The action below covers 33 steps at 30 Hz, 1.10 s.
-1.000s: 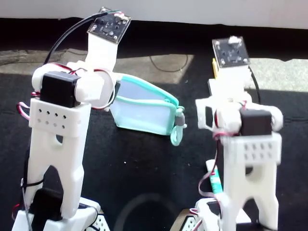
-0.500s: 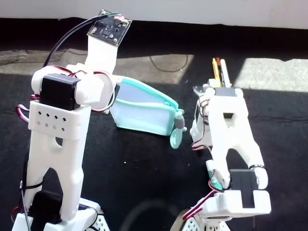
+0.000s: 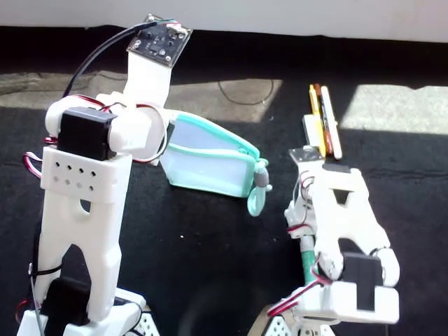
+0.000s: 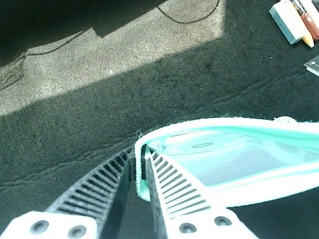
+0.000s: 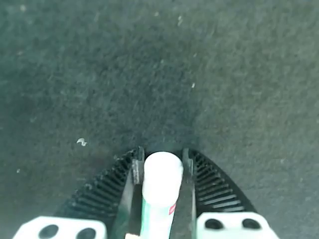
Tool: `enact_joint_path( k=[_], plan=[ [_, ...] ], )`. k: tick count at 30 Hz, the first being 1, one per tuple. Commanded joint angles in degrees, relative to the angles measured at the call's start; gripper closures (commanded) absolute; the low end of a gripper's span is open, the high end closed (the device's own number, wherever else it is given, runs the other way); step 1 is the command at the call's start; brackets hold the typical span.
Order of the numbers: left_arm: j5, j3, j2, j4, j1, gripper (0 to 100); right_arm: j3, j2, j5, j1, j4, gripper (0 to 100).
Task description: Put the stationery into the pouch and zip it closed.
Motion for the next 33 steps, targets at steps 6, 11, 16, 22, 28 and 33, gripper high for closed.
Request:
enact_joint_path(
  k=[6, 11, 16, 22, 28, 33],
  plan=[
    [0.2, 2.8, 0.7, 0.4, 1.0, 99, 1.5, 0.2, 3.7, 0.1, -1.5, 87.5],
    [0.2, 2.8, 0.7, 0.4, 1.0, 99, 3.7, 0.2, 12.2, 0.5, -1.6, 88.3],
    [0.2, 2.8, 0.7, 0.4, 1.0, 99, 3.0, -0.4, 12.2, 1.5, -2.5, 98.6],
    [0.2, 2.8, 0.7, 0.4, 1.0, 99, -4.5, -4.6, 7.4, 1.9, -0.7, 99.1],
    [0.2, 2.8, 0.6, 0.4, 1.0, 99, -11.4, -5.3, 5.2, 0.9, -2.6, 99.1],
    [0.2, 2.8, 0.6, 0.4, 1.0, 99, -12.0, 0.9, 5.1, 0.7, -6.0, 98.3]
  ],
)
